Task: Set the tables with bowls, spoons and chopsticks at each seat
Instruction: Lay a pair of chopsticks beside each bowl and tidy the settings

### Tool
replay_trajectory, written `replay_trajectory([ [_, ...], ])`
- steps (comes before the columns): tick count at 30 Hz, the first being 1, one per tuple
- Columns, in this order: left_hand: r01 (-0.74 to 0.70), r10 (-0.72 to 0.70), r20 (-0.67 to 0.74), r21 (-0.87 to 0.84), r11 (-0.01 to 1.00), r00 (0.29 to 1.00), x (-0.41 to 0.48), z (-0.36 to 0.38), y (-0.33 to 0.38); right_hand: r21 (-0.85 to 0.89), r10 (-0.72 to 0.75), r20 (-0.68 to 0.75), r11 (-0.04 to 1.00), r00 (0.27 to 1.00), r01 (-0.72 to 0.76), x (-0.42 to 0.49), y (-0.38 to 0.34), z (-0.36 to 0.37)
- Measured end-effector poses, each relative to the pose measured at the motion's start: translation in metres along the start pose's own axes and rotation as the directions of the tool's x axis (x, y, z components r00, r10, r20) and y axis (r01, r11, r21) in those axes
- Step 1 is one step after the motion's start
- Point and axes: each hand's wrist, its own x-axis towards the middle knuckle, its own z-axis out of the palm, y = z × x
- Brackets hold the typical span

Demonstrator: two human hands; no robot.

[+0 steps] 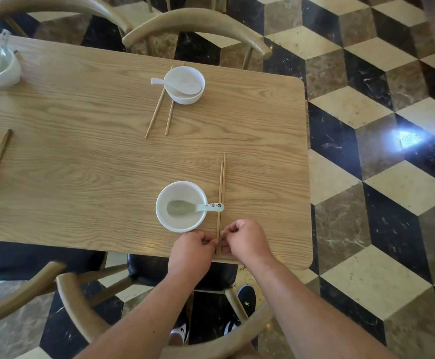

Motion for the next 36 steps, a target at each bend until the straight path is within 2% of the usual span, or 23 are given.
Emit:
replay_trajectory([
  [20, 0.001, -0.001, 0.018, -0.017, 1.0, 1.0, 0.0006, -0.0006, -0.0008, 0.058, -0.016, 0.004, 0.998, 1.0, 0.016, -0.0041, 0.0034, -0.002],
  [36, -0.01, 0.01, -0.042, 0.011, 1.0, 0.999, -0.0014, 0.0059, -0.0018, 0.096, 0.04, -0.028, 0.995, 0.999, -0.037, -0.0072, -0.0012, 0.0013],
])
